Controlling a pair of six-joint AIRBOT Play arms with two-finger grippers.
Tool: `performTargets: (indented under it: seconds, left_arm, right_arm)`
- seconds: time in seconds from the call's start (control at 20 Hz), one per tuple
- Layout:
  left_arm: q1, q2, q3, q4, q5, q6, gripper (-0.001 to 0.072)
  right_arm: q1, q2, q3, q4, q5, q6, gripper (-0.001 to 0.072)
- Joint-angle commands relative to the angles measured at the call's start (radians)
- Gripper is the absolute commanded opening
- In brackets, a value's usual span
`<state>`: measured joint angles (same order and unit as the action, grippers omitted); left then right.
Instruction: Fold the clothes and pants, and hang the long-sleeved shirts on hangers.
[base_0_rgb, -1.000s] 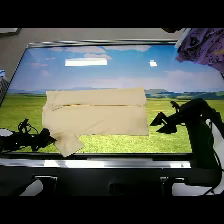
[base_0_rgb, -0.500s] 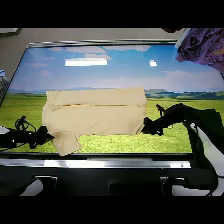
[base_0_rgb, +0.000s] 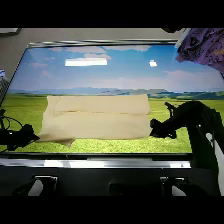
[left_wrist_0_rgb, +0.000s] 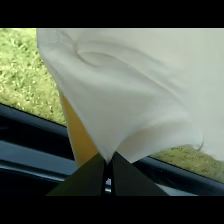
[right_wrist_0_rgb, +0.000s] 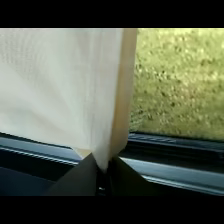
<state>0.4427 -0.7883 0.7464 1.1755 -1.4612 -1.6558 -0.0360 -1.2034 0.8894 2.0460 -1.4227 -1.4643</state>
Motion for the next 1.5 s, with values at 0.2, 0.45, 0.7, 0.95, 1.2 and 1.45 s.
performTargets:
  seconds: [0.2,0.45,0.7,0.95,1.2,1.45]
  left_arm:
    - [-0.177,-0.006,0.021,0.019,0.061,-0.013,0.0014]
    - [-0.189,-0.266,0.168,-0.003,0.225,0.032,0.0014]
    - [-0.191,-0.601,0.420,-0.107,0.257,0.121,0.0014]
    - [-0.202,-0.850,0.690,-0.110,0.258,0.124,0.0014]
    - [-0.223,-1.004,0.822,-0.114,0.257,0.126,0.0015]
    - [-0.227,-1.032,0.836,-0.112,0.255,0.126,0.0389]
  right_arm:
    - [0.001,0.092,0.027,-0.049,0.007,0.079,0.0026]
    - [0.002,-0.067,0.182,-0.012,0.151,0.002,0.0026]
    - [0.003,-0.256,0.337,0.018,0.271,-0.033,0.0027]
    - [0.003,-0.420,0.463,0.041,0.358,-0.036,0.0028]
    - [0.003,-0.512,0.487,0.078,0.427,-0.047,0.0032]
    - [-0.023,-0.536,0.535,0.100,0.340,-0.032,0.0480]
